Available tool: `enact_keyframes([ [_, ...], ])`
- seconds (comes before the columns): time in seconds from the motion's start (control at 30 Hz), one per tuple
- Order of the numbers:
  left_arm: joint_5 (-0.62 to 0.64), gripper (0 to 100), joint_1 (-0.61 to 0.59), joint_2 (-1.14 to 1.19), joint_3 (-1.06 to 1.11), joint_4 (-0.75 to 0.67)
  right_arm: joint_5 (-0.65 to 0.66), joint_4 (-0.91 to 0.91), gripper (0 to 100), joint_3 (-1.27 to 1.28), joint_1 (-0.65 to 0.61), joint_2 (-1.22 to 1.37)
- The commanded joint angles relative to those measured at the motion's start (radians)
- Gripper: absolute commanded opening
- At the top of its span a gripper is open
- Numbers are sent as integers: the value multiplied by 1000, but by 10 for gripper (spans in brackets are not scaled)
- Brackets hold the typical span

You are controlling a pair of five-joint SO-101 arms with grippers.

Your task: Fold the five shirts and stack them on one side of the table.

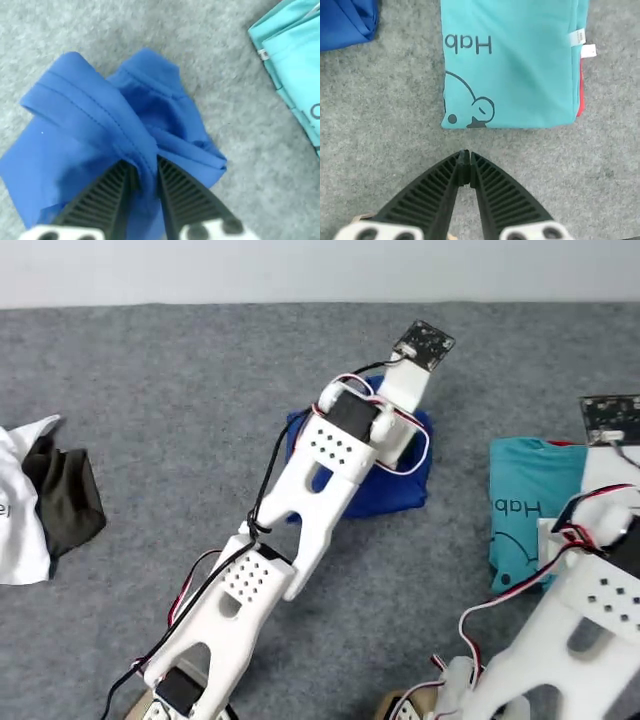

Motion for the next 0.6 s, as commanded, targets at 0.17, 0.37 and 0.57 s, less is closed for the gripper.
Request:
enact_keyframes([
  [0.17,9,97,18,31,-42,-103,-11,36,15,-8,8,-27],
  [0.37,6,197,11,29,-48,-97,-11,36,15,-8,8,-27],
  [0.57,-21,194,-87,-5,-176,25,-11,36,15,-8,8,-27],
])
